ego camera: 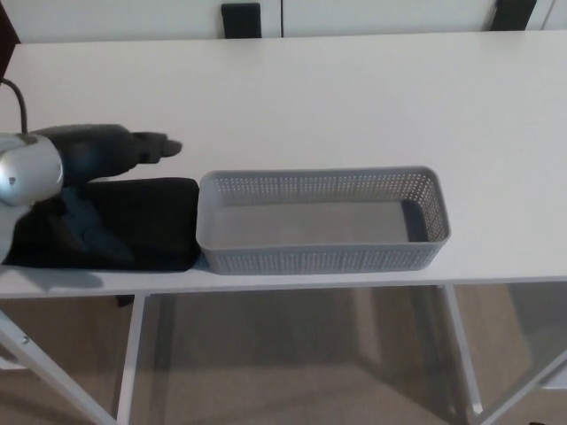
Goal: The robot walk towards a table in front and pick up a black pencil case on the left hand side and put the pencil case into a small container on the right hand side
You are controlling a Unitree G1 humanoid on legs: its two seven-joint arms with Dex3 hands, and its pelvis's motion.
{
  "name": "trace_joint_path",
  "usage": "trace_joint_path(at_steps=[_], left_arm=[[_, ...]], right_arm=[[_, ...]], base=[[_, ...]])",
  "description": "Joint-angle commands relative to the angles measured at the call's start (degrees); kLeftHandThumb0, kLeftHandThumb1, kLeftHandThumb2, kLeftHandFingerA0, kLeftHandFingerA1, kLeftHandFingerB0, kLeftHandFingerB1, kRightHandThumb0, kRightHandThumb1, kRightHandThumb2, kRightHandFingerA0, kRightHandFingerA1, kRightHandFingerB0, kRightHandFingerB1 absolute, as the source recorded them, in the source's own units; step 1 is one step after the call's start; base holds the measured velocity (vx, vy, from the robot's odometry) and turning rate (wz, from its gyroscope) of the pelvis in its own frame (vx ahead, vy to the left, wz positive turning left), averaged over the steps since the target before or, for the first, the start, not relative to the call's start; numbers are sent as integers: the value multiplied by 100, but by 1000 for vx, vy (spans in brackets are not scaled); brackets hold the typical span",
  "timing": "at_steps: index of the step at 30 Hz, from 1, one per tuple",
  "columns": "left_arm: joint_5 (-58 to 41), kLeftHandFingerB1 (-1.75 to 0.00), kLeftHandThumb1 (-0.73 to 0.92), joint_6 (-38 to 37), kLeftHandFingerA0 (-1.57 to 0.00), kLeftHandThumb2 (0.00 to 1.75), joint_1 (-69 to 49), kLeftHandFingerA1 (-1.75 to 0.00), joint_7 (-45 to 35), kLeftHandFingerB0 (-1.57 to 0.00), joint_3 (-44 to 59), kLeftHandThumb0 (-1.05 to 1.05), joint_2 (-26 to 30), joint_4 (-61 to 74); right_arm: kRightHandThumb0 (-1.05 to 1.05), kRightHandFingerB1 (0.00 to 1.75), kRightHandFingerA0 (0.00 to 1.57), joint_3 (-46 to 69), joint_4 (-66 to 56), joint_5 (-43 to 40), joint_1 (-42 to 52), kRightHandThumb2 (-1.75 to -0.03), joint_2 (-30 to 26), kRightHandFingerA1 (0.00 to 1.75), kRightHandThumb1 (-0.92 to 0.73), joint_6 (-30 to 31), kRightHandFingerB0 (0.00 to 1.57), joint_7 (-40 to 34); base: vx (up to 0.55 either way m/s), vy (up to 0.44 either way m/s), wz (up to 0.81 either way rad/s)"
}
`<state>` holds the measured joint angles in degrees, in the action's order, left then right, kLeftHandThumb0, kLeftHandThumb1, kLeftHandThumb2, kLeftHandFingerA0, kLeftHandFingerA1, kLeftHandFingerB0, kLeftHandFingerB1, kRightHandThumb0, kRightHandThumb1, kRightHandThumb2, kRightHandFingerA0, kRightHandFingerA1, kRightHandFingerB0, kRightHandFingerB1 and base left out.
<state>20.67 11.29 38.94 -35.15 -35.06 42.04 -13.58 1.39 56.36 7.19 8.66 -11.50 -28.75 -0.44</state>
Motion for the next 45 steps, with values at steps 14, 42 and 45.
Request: trace_joint_path(at_steps=[14, 42, 45], left_arm=[[1439, -1, 38, 785, 0, 54, 175, 0, -383, 0, -123, -50, -126, -355], [2050, -18, 31, 1054, 0, 72, 171, -20, -816, 0, -183, -48, -834, -572], [2130, -19, 37, 1047, 0, 53, 181, -26, -831, 0, -191, -53, -875, -617]], right_arm=[[-18, 49, 37, 111, -151, -55, 106, -92, -162, 60, -50, 261, 11, -5], [-19, 50, 39, 184, -508, -56, 210, -92, -165, 60, -50, 317, 14, -114], [-18, 50, 40, 215, -508, -102, 157, -92, -143, 61, -50, 317, 14, -106]], base=[[0, 0, 0], [0, 0, 0], [0, 0, 0]])
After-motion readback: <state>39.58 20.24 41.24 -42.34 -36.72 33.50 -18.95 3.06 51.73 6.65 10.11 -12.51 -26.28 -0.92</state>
